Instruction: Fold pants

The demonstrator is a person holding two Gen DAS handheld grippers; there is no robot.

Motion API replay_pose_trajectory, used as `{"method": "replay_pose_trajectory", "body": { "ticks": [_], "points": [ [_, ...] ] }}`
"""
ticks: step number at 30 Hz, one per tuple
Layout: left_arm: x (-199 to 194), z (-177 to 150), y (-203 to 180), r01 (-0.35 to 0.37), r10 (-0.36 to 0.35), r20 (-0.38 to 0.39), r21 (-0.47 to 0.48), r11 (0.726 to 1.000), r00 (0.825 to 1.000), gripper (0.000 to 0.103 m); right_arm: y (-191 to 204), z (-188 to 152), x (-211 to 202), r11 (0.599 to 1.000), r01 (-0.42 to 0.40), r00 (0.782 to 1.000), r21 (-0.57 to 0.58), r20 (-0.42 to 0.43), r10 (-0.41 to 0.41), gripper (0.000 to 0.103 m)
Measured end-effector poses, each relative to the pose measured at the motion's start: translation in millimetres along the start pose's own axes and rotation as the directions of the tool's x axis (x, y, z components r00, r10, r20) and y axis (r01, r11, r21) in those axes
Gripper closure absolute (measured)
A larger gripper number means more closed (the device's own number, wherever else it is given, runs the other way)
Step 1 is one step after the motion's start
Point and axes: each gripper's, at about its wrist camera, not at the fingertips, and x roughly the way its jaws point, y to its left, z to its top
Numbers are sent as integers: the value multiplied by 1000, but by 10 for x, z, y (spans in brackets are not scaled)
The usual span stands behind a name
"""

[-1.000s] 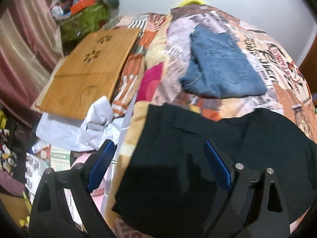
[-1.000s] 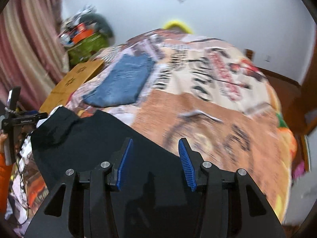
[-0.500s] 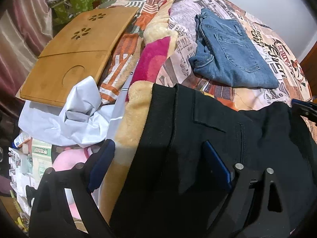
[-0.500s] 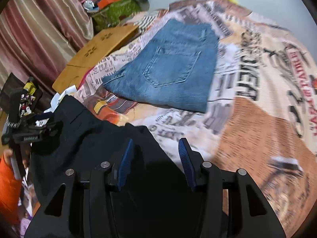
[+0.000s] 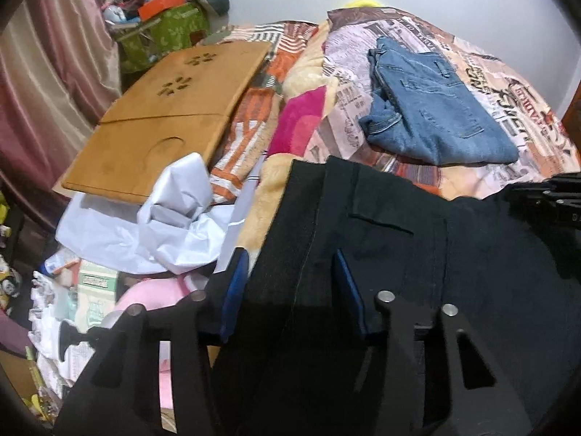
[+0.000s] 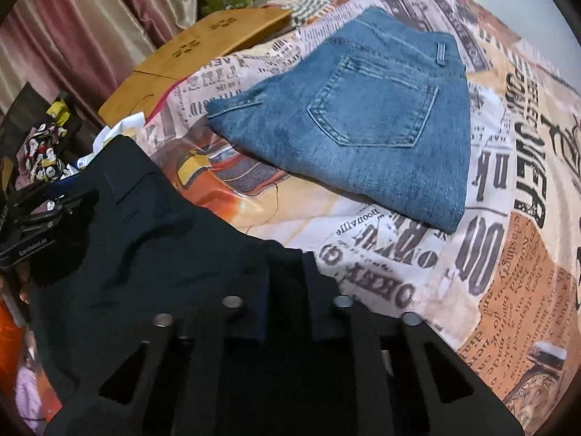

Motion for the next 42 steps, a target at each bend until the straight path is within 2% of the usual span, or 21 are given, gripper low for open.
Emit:
{"method": "replay_pose_trajectory", "body": {
  "ticks": [3,7,14,17,20,22,24,26,28,30,34,37,39,40,42],
  "points": [
    [-34,-76,15,-44,44,11,16,999,999,58,63,-22,-42,998,41,999,-46,37,-40,93],
    [-13,-140,99,-35,35,-1,-2,999,999,58,25,29,-153,998,58,993,-34,102,-54,94],
    [28,-157,9,-65,65,9,47,997,998,56,-82,99,-126,997,80,991,14,105,-81,94],
    [-20,-142,53,-31,32,-6,50,998,999,56,-78,101,-183,997,70,994,41,86,-73,89],
    [-168,-108,164,27,-26,-34,17,999,999,56,-118,40,-485,992,93,988,88,115,-103,85],
    [-357,-98,274,65,-65,-9,-16,998,998,56,-160,-46,-702,990,94,984,109,140,-109,82],
    [-565,-101,398,103,-102,23,-53,993,995,56,-205,-158,-919,985,113,978,129,164,-133,75],
    [-693,-120,484,116,-114,39,-79,990,993,56,-243,-281,-1097,979,141,971,148,171,-166,70],
    [-761,-168,555,133,-131,26,-106,985,991,55,-277,-419,-1256,974,146,968,174,176,-177,70],
    [-740,-234,589,151,-154,-13,-135,979,988,49,-325,-588,-1423,967,137,966,216,188,-179,70],
    [-642,-410,549,224,-246,-101,-192,955,964,48,-343,-936,-1684,949,152,956,277,201,-212,69],
    [-596,-532,441,271,-302,-124,-218,937,945,48,-322,-1201,-1814,935,172,950,310,199,-241,69],
    [-576,-563,366,292,-326,-126,-234,927,937,48,-315,-1386,-1869,926,187,946,328,194,-259,65],
    [-569,-575,337,293,-330,-127,-241,925,935,48,-318,-1503,-1892,919,200,943,341,187,-275,60],
    [-573,-592,301,283,-321,-123,-252,925,939,48,-335,-1694,-1913,906,218,939,364,174,-296,58]
  ]
}}
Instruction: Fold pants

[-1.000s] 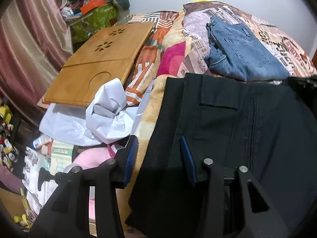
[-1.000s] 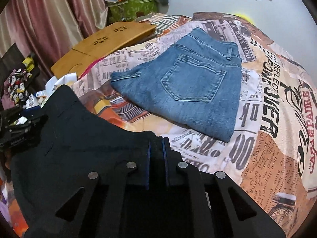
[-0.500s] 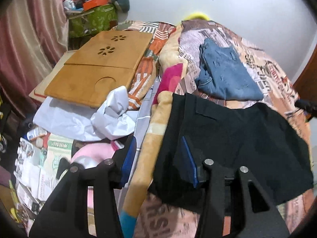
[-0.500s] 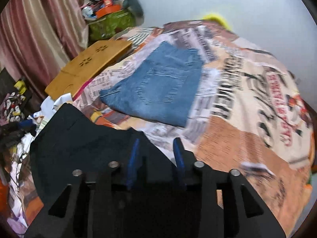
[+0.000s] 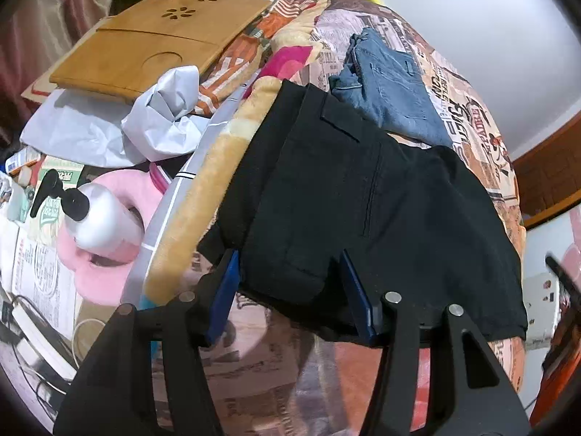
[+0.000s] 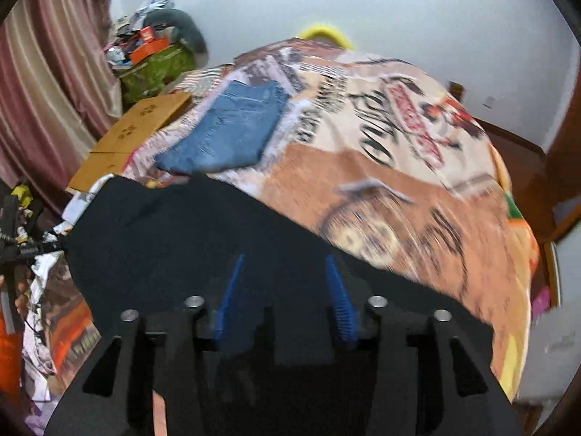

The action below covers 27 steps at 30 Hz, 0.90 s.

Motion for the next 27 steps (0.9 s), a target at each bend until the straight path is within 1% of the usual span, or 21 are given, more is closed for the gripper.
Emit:
{"method": "replay_pose_trajectory", "body": {
  "ticks": [4,7,8,9,11,13,14,16,18,21,23,25,27],
  "points": [
    [-4,0,22,9,-9,5,-42,999,1000,48,-218,-347,-20,997,31,998,67,-48,-28,58],
    [22,-13,35,-16,17,17,-52,999,1000,49,-363,-568,-7,992,49,996,116,-78,-40,58],
    [45,-21,29,-36,37,18,-48,998,999,56,-388,-637,-11,990,52,995,130,-85,-41,58],
    [89,-41,-1,-97,98,23,-34,995,995,71,-425,-717,9,987,53,994,149,-99,-39,58],
    [129,-85,-73,-176,176,40,10,984,984,78,-464,-843,35,984,51,993,172,-117,-31,58],
    [122,-121,-141,-227,223,71,45,973,972,83,-503,-955,18,979,33,995,200,-103,-13,57],
    [120,-129,-167,-250,244,82,65,966,966,84,-529,-990,-5,976,28,996,216,-91,-8,54],
    [98,-148,-212,-300,288,110,108,948,951,85,-562,-1036,-47,972,14,996,235,-86,6,52],
    [117,-162,-231,-345,330,116,154,926,937,84,-585,-1074,-85,969,4,996,246,-84,17,52],
    [225,-223,-200,-378,363,112,182,908,925,83,-602,-1130,-137,970,8,997,244,-79,11,52],
    [261,-276,-217,-399,380,129,203,894,916,82,-633,-1181,-171,967,5,997,256,-74,14,52],
    [260,-276,-249,-408,388,128,213,888,912,82,-682,-1235,-195,962,4,997,275,-70,15,52],
    [237,-249,-281,-405,387,120,229,885,914,80,-739,-1311,-232,954,1,997,300,-68,20,52]
  ]
}}
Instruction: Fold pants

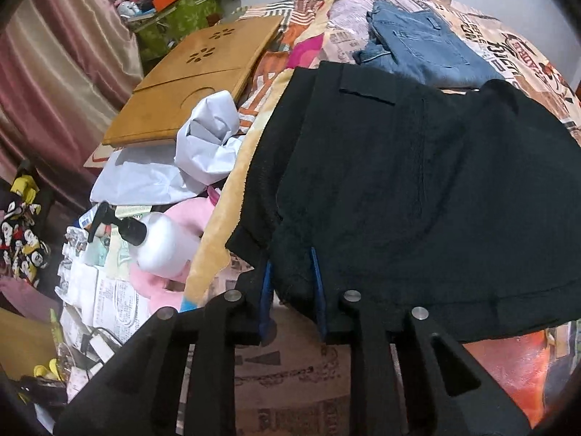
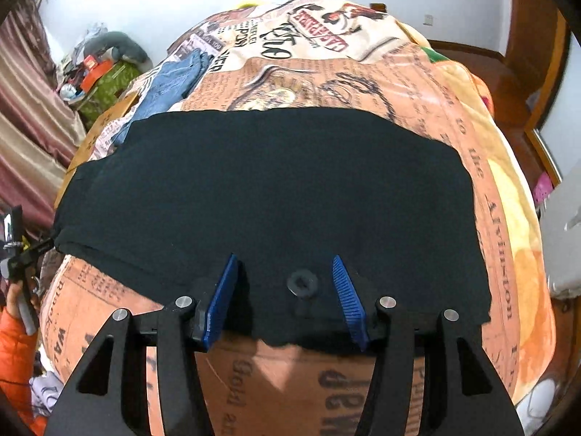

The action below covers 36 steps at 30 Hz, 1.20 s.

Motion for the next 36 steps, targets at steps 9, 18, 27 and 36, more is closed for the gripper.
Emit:
{"method": "replay_pose_trajectory", "body": {
  "ticks": [9,18,27,36],
  "points": [
    [-494,298,-261,21,-24,47,61,998,999,67,-392,-55,-276,995,51,998,89,39,-55,52],
    [-769,566,-1160,215,-231,67,190,958,971,42,-982,79,-440,975,117,986,190,93,-137,52],
    [-510,386,-1881,201,-212,-1,322,925,977,40,-1212,-62,1,959,34,999,280,-13,-31,53],
    [-445,321,-1732,224,-235,14,249,942,972,26,-1247,-274,-106,946,33,999,321,6,-36,54]
  ]
}}
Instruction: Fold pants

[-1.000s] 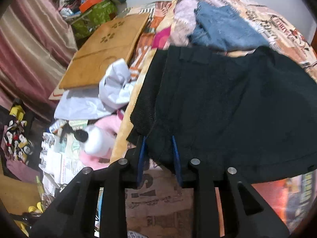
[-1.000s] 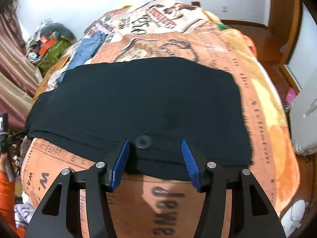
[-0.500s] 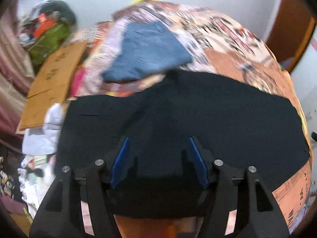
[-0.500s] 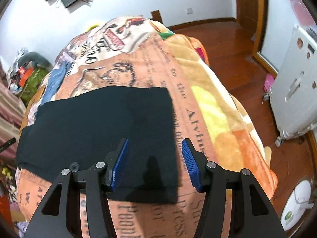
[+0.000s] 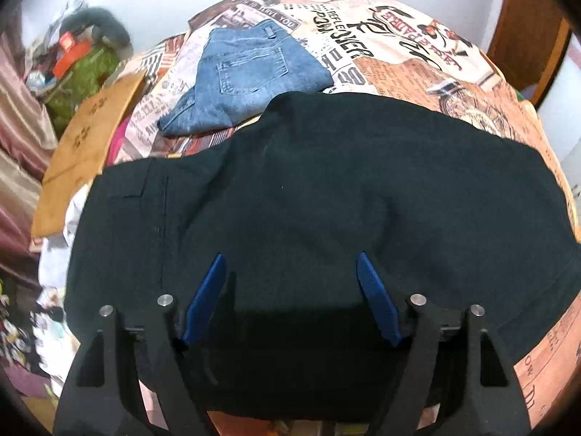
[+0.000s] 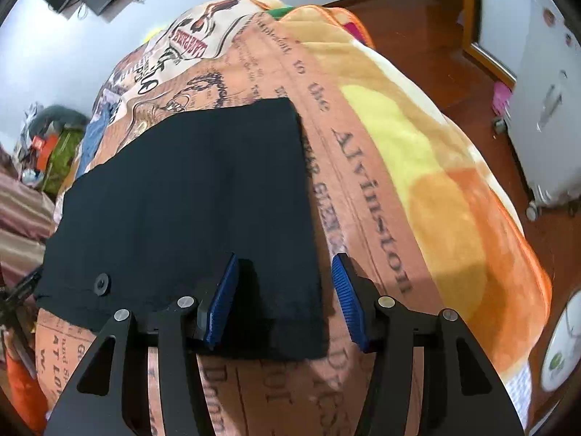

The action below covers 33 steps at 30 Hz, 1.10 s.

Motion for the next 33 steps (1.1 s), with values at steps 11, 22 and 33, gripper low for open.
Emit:
{"method": "replay_pose_trajectory", "body": {
  "ticks": [11,22,33],
  "points": [
    [2,-50,57,41,-41,2,-41,998,999,26,185,66,-276,996,71,992,-50,110,-65,95],
    [8,-80,107,76,-76,5,-67,995,997,26,101,-99,-159,995,101,994,-23,43,-100,96],
    [-198,147,-100,91,-92,13,45,995,996,26,128,-124,-403,986,165,985,-17,52,-164,77]
  ]
}}
